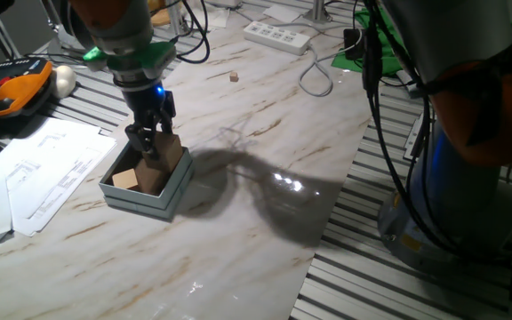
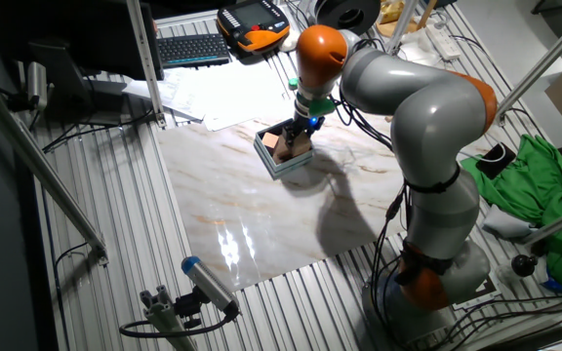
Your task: Take everything out of the gift box
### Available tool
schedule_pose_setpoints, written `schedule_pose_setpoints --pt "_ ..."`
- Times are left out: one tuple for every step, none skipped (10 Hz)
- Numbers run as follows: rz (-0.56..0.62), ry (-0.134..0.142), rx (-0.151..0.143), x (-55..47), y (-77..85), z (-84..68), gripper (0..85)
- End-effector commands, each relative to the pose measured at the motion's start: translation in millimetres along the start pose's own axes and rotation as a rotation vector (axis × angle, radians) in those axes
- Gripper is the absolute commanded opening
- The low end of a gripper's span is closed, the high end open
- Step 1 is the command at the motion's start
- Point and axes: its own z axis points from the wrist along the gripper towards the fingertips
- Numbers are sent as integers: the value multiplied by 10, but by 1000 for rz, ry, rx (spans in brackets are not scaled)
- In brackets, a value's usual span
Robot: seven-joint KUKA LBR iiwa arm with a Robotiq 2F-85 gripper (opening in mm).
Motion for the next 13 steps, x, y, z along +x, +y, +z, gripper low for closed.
schedule_pose_setpoints --pt "4 -6 0 4 14 4 0" --pt "3 -20 10 -17 30 22 0" --pt "0 -25 25 -37 43 43 0" --pt "-3 -23 27 -63 71 74 0" --pt "-14 -23 39 -76 88 93 0" --pt "-16 -19 36 -76 88 93 0" --pt "-17 -19 37 -76 88 93 0" --pt "-19 -14 21 -76 88 93 0" --pt "-17 -22 10 -76 88 93 0" --pt "-14 -42 26 -76 88 93 0" --pt "-18 -54 26 -76 88 93 0" --pt "-17 -57 11 -76 88 93 0" --pt "-15 -55 6 -76 88 93 0"
